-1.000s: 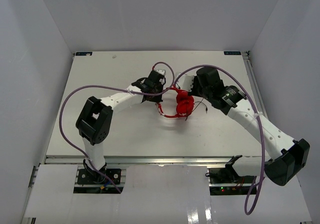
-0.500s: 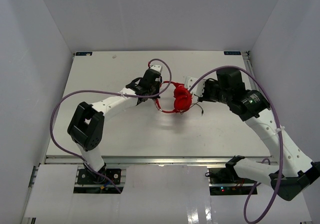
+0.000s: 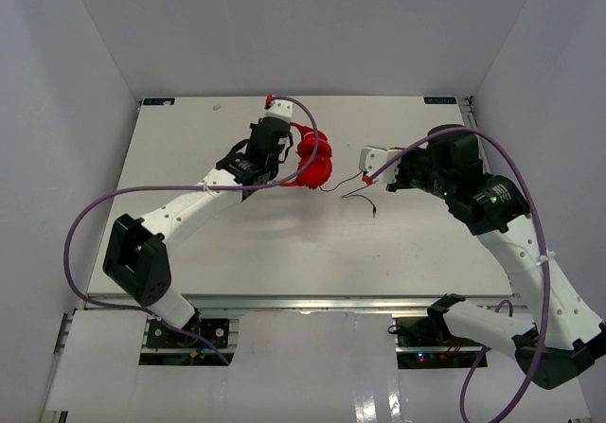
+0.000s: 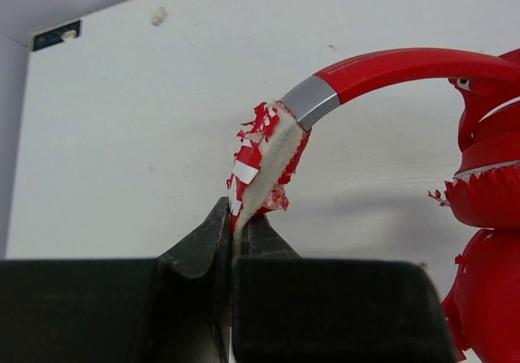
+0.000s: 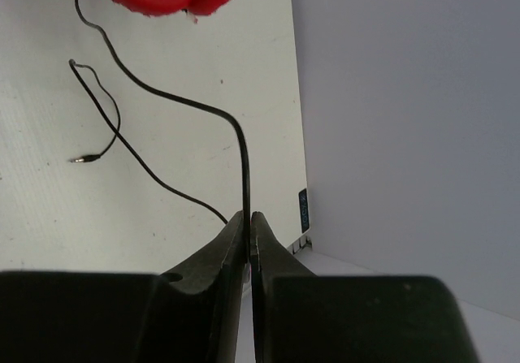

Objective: Wrap the headphones

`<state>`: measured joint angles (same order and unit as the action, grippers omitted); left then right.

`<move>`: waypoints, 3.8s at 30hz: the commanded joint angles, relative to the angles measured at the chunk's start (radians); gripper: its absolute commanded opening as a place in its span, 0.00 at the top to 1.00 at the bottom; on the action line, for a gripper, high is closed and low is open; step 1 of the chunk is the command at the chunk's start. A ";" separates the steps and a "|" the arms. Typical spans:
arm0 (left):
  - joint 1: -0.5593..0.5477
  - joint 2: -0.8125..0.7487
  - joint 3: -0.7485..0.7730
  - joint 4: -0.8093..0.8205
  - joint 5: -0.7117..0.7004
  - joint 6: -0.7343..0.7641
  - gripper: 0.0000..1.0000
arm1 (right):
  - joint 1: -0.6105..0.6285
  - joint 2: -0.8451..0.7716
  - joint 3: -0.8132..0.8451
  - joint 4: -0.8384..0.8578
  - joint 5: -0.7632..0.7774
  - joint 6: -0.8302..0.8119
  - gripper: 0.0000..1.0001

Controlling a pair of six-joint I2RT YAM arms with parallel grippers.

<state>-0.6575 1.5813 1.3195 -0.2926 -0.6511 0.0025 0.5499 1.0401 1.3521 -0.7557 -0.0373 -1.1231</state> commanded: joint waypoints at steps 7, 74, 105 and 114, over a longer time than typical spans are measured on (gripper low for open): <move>0.000 -0.267 -0.040 0.284 -0.269 0.280 1.00 | -0.007 -0.031 0.000 0.132 0.179 -0.099 0.89; -0.212 -0.418 -0.224 0.185 0.634 -0.170 1.00 | -0.323 0.264 -0.068 0.331 -0.639 0.499 0.89; -0.212 -0.250 0.271 0.151 0.573 -0.304 1.00 | -0.366 0.411 -0.361 1.026 -1.257 1.195 0.55; -0.211 -0.242 0.373 0.165 0.251 -0.332 1.00 | -0.354 0.355 -0.456 1.044 -1.242 1.184 0.55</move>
<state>-0.8680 1.3701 1.6226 -0.2114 -0.2229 -0.2716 0.1932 1.4561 0.9226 0.2301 -1.2671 0.0517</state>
